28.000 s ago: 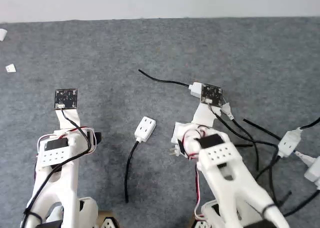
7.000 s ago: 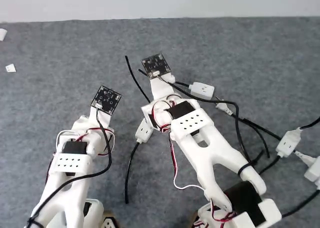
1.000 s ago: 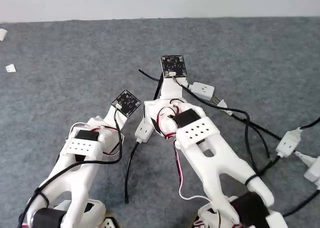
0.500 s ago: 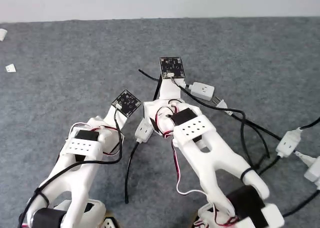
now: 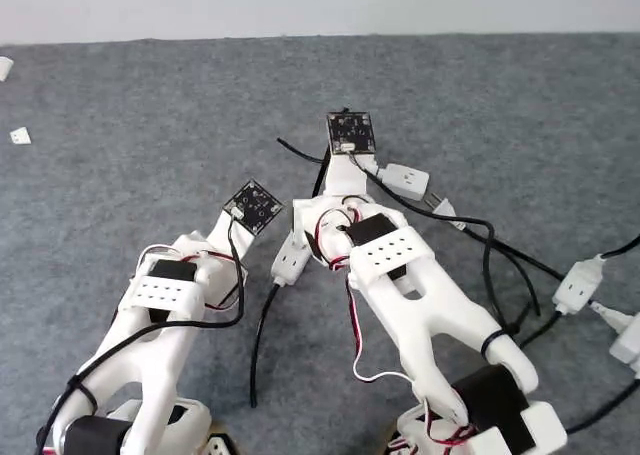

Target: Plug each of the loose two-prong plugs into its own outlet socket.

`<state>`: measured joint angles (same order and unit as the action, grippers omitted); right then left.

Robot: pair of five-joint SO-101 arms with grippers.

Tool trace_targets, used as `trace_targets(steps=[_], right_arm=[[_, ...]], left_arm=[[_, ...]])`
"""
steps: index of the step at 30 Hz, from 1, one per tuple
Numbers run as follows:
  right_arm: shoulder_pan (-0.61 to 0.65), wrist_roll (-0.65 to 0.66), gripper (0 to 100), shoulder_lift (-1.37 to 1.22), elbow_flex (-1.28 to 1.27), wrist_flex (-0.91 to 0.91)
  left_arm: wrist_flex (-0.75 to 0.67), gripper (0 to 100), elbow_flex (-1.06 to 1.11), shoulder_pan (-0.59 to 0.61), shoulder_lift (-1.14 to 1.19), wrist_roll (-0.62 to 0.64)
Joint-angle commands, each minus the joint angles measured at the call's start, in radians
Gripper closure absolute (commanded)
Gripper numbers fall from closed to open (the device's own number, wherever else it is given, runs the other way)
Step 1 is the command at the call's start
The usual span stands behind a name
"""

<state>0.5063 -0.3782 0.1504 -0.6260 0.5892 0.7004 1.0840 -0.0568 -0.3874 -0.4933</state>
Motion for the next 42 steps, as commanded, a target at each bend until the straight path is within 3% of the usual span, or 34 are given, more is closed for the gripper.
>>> trace_targets(steps=[1, 10, 17, 27, 35, 42], right_arm=[[-0.015, -0.006, 99.1, 0.004, 0.009, -0.018], [-0.007, -0.049, 99.1, 0.001, -0.032, -0.030], [0.001, -0.046, 99.1, 0.012, -0.130, -0.177], [-0.005, -0.043, 99.1, 0.081, -0.170, -0.186], [0.002, -0.002, 99.1, 0.278, -0.342, -0.282], [0.079, 0.129, 99.1, 0.282, -0.388, -0.260]], left_arm=[[-0.006, 99, -0.008, 0.005, -0.032, -0.009], [-0.005, 99, -0.010, 0.015, -0.032, -0.005], [0.018, 99, -0.021, 0.015, -0.032, -0.005], [0.023, 99, -0.022, 0.015, -0.032, -0.006], [0.023, 99, -0.024, 0.015, -0.032, -0.005], [0.023, 99, -0.024, 0.015, -0.032, -0.005]])
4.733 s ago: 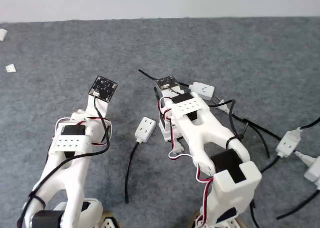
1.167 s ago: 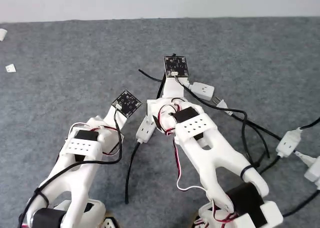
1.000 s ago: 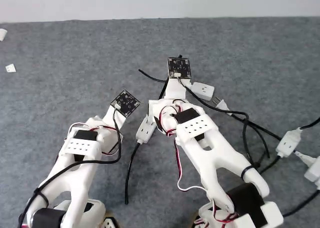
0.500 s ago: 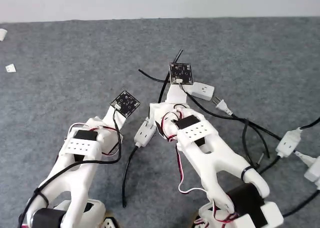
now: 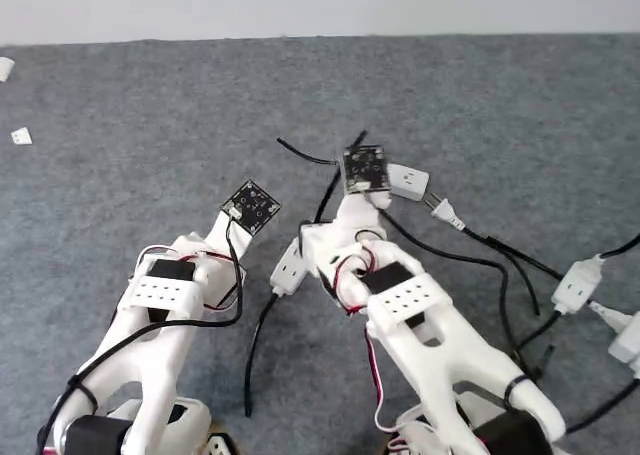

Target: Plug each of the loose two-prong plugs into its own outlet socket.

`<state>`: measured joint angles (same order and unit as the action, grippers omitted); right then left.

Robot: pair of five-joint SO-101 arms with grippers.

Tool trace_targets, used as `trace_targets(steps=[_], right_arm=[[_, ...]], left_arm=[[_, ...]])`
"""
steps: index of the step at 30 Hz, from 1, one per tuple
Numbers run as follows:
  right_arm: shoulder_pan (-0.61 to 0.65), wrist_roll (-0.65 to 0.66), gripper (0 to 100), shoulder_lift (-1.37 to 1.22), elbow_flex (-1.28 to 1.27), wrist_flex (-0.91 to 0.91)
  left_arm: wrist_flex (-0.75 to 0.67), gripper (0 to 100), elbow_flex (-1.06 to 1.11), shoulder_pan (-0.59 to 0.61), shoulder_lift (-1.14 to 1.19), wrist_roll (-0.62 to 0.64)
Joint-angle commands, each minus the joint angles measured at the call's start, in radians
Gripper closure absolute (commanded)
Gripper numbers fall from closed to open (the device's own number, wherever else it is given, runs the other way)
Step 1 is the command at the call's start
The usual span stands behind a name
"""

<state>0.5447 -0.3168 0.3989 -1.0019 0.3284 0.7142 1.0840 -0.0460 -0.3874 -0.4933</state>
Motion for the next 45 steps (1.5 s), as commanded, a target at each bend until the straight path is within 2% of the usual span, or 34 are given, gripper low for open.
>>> trace_targets(steps=[1, 22, 29, 36, 38, 41, 45], right_arm=[[0.051, 0.081, 99.1, 0.033, -0.021, 0.001], [0.051, 0.138, 99.1, 0.031, -0.044, 0.051], [0.088, 0.226, 99.1, -0.119, 0.028, 0.102], [0.128, 0.222, 98.9, -0.189, 0.109, 0.160], [0.131, 0.196, 98.8, -0.189, 0.112, 0.160], [0.156, 0.078, 95.6, -0.189, 0.127, 0.162], [0.193, -0.046, 78.9, -0.189, 0.133, 0.162]], left_arm=[[0.009, 99, -0.024, 0.005, -0.032, -0.005], [0.009, 99, -0.028, 0.020, -0.031, -0.005], [0.009, 99, -0.028, 0.020, -0.031, -0.005], [0.009, 99, -0.031, 0.032, -0.031, -0.003], [0.009, 99, -0.048, 0.055, -0.031, -0.002], [0.006, 99, -0.076, 0.100, -0.031, 0.048], [0.005, 99, -0.140, 0.187, -0.031, 0.176]])
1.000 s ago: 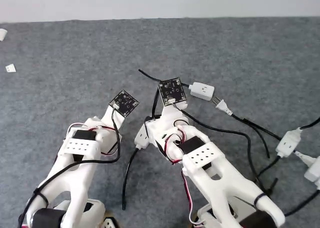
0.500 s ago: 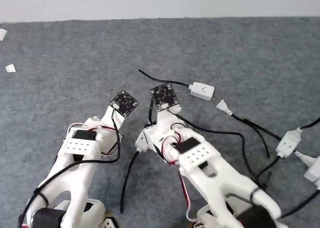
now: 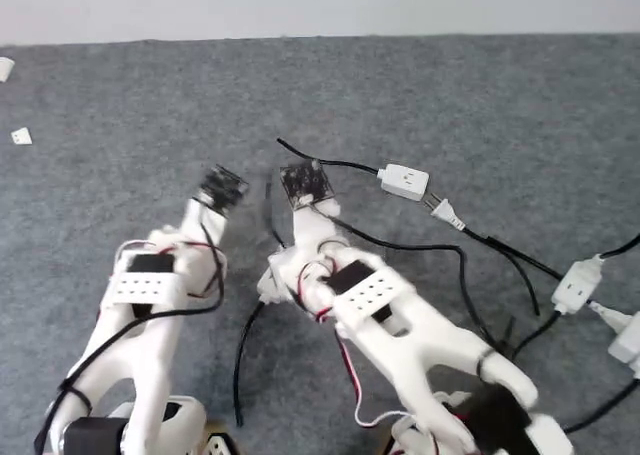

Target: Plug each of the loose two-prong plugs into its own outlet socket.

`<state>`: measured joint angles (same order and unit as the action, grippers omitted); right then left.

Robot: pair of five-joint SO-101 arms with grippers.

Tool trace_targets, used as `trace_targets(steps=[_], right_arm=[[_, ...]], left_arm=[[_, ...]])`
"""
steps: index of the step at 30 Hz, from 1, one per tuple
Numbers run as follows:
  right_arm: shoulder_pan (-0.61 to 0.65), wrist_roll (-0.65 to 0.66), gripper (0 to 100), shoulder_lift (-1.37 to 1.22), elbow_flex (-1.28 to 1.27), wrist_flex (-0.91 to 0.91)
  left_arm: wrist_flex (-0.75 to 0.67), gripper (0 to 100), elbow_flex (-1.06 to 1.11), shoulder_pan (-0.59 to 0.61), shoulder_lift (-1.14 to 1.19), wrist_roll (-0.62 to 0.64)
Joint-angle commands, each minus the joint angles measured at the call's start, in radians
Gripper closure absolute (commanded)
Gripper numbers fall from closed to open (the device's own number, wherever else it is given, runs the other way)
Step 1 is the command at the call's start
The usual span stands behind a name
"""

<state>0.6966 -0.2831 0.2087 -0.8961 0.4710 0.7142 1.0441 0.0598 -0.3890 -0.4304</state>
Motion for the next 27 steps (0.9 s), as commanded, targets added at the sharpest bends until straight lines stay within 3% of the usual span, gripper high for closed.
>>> trace_targets(steps=[1, 4, 7, 18, 27], right_arm=[[0.048, -0.101, 74.5, 0.001, 0.028, 0.019], [0.058, -0.158, 65.7, 0.001, 0.028, 0.019], [0.067, -0.199, 64.9, -0.005, 0.046, 0.019], [0.105, -0.255, 64.8, -0.168, 0.209, 0.019], [0.111, -0.247, 65.6, -0.280, 0.308, 0.059]], left_arm=[[0.005, 99, -0.125, 0.112, -0.028, 0.158], [0.003, 99, -0.177, 0.190, -0.021, 0.281], [-0.002, 99, -0.199, 0.232, -0.021, 0.344], [-0.038, 99, -0.229, 0.333, -0.021, 0.474], [-0.038, 99, -0.228, 0.333, -0.020, 0.482]])
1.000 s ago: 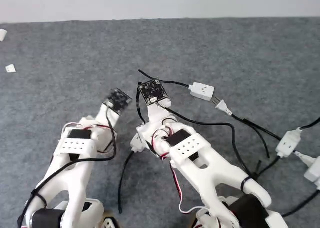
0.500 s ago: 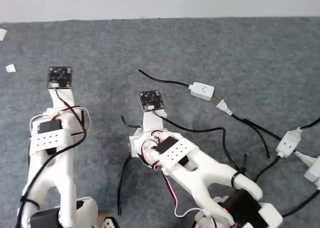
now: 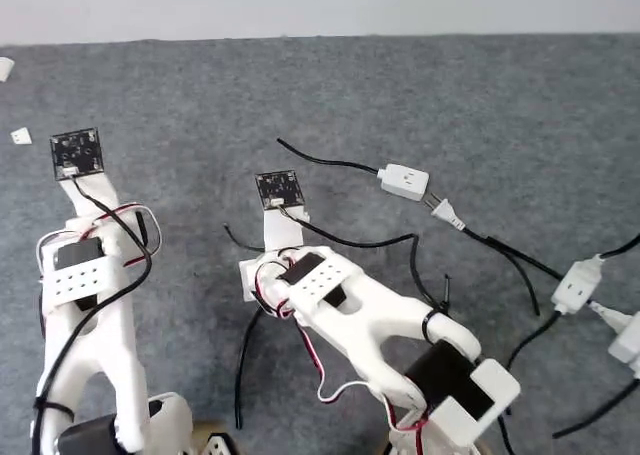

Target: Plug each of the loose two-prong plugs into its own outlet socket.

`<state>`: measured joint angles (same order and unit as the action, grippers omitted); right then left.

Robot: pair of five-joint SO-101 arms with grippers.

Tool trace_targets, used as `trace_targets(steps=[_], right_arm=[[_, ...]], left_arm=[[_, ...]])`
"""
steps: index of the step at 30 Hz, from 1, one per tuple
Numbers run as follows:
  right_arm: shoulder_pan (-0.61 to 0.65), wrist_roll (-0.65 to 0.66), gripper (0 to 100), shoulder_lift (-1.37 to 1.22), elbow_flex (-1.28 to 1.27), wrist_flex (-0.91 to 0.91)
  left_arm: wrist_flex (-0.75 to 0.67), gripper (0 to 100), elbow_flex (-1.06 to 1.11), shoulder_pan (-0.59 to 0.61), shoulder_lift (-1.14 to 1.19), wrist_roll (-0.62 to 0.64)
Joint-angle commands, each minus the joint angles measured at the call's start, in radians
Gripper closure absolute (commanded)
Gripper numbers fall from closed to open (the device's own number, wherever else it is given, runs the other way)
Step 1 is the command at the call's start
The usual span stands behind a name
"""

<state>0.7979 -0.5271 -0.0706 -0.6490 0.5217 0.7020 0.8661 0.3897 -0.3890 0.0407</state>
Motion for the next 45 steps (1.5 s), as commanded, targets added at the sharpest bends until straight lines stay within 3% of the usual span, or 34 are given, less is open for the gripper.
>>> trace_targets(steps=[1, 8, 13, 21, 29, 35, 40, 45], right_arm=[[0.010, -0.003, 67.7, -0.010, 0.064, 0.007], [0.002, 0.069, 99.6, -0.068, 0.120, 0.021], [-0.031, 0.080, 99.1, 0.013, 0.117, 0.137], [-0.251, 0.106, 99.1, 0.286, 0.114, 0.414], [-0.636, 0.232, 99.1, 0.423, 0.115, 0.519], [-1.087, 0.404, 99.1, 0.472, 0.114, 0.512], [-1.431, 0.585, 99.0, 0.352, 0.120, 0.492], [-1.615, 0.658, 98.6, 0.200, 0.120, 0.351]], left_arm=[[-0.026, 99, -0.050, 0.003, -0.020, 0.011], [-0.026, 99, -0.050, 0.003, -0.020, 0.009], [-0.028, 99, -0.047, 0.002, -0.020, 0.009], [-0.060, 99, -0.027, -0.012, -0.018, 0.009], [-0.061, 99, -0.024, -0.014, -0.018, 0.009], [-0.061, 99, -0.004, -0.058, -0.018, -0.028], [-0.063, 99, -0.001, -0.072, -0.018, -0.046], [-0.063, 99, 0.001, -0.074, -0.018, -0.046]])
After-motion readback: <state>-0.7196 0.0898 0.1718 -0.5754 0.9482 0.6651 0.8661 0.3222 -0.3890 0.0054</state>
